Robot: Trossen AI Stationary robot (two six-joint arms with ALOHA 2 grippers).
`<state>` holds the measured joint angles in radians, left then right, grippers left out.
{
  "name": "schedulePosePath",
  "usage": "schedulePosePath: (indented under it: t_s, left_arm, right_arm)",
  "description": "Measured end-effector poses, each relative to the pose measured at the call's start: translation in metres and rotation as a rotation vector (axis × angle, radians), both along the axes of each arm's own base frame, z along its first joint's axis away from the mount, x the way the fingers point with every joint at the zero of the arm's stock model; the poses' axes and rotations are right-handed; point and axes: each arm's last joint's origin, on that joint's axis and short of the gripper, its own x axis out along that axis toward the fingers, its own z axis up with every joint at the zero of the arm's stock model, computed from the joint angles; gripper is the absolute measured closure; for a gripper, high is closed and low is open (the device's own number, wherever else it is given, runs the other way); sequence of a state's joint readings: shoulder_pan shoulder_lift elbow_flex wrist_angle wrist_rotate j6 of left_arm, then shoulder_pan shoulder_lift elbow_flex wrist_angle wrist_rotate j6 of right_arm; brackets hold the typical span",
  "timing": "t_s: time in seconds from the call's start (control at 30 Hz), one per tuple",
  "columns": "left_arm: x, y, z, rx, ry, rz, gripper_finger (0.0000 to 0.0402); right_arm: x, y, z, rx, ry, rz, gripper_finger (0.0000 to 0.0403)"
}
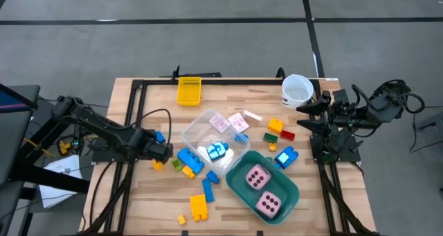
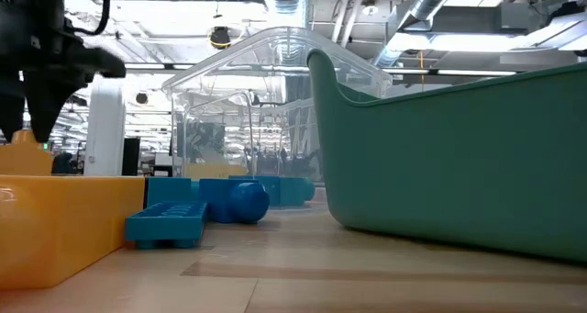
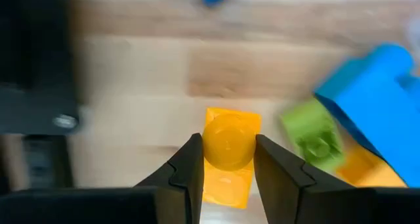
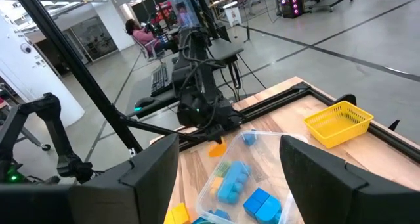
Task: Pick & Place Toys
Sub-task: Put the yellow game piece into the transparent bin
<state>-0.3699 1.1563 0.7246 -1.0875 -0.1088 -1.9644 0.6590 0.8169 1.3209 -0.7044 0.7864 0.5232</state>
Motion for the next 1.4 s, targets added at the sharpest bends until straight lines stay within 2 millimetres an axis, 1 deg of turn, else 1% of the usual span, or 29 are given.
schedulePosePath:
  t_s: [0.1, 0.33, 0.47, 0.57, 0.67, 0.77, 0.9, 1.0, 1.13, 1.27, 1.4]
  left_arm:
    - [0.007, -0.008, 0.001, -0.017, -0.097, -0.028, 0.0299]
    - [0.026, -0.028, 0.009, -0.052, -0.384, -0.073, 0.0299]
    - [0.036, -0.043, 0.018, -0.086, -0.575, -0.126, 0.0299]
    - [0.041, -0.052, 0.025, -0.102, -0.687, -0.151, 0.0299]
    - [0.047, -0.058, 0.034, -0.109, -0.816, -0.185, 0.0299]
    - [0.053, -0.061, 0.043, -0.101, -0.928, -0.195, 0.0299]
    - [0.061, -0.059, 0.055, -0.057, -1.072, -0.169, 0.0299]
    - [0.068, -0.053, 0.064, -0.019, -1.162, -0.171, 0.0299]
    - [0.082, -0.042, 0.083, 0.062, -1.205, -0.2, 0.0299]
    - [0.103, -0.027, 0.107, 0.125, -1.243, -0.268, 0.0299]
    - [0.131, -0.011, 0.129, 0.19, -1.264, -0.353, 0.0299]
  right_arm:
    - [0.0, 0.0, 0.0, 0.0, 0.0, 0.0, 0.0148]
    - [0.0, 0.0, 0.0, 0.001, -0.001, 0.0, 0.0148]
    - [0.0, 0.0, 0.0, 0.001, -0.001, 0.001, 0.0148]
    - [0.0, 0.0, 0.0, 0.002, -0.002, 0.001, 0.0148]
    - [0.0, 0.0, 0.0, 0.002, -0.002, 0.001, 0.0148]
    - [0.0, 0.0, 0.0, 0.002, -0.002, 0.001, 0.0148]
    - [0.0, 0.0, 0.0, 0.009, -0.003, 0.0, 0.0148]
    - [0.0, 0.0, 0.0, 0.01, -0.003, -0.001, 0.0148]
    - [0.0, 0.0, 0.0, 0.01, -0.003, -0.001, 0.0148]
    - [0.0, 0.0, 0.0, 0.01, -0.003, -0.001, 0.0148]
    - [0.0, 0.0, 0.0, 0.01, -0.003, -0.001, 0.0148]
